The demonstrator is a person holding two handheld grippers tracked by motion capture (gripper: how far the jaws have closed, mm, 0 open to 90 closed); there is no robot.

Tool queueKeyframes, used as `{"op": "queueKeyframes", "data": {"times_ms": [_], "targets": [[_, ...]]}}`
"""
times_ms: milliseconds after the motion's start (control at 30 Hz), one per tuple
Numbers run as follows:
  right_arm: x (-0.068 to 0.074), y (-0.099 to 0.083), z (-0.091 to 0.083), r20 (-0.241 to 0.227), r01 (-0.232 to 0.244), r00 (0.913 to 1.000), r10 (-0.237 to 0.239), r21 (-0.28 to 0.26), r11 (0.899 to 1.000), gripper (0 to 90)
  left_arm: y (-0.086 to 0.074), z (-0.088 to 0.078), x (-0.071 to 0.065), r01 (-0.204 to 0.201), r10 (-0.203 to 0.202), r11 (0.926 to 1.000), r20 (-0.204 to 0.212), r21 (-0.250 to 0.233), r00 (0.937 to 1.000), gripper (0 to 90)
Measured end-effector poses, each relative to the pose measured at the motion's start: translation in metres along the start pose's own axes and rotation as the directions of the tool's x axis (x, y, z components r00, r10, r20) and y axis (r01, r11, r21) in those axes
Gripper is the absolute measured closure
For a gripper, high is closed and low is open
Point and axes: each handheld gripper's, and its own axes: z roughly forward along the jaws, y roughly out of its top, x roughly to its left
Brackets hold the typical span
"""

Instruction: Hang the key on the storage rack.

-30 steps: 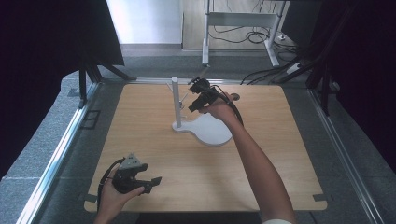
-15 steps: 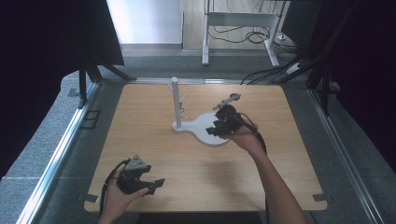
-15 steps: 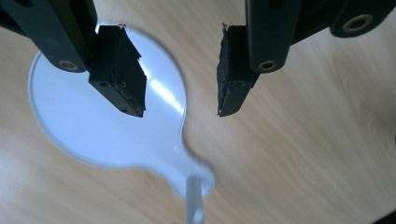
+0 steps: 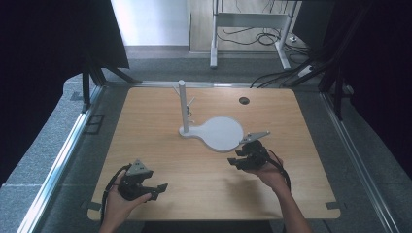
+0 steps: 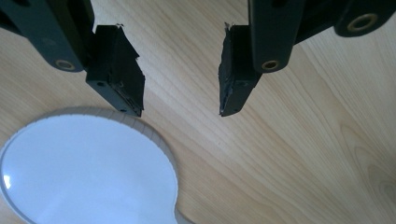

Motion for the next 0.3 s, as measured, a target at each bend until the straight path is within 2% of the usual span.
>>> {"op": "queueKeyframes", "data": {"times_ms": [167,300], "targets": [[0.01,-0.006,-0.011,0.035,0.02,0.9992,-0.018,-0.057,0.998,48.2,0.001,0.006,-0.003,-0.008,0.008,0.9999,0.001,0.015,1.0,23.8],[0.015,-0.011,-0.019,0.055,0.045,0.9977,-0.041,-0.071,0.996,45.8,0.002,0.011,-0.008,-0.023,0.023,0.9992,0.005,0.032,0.9997,23.5]]}}
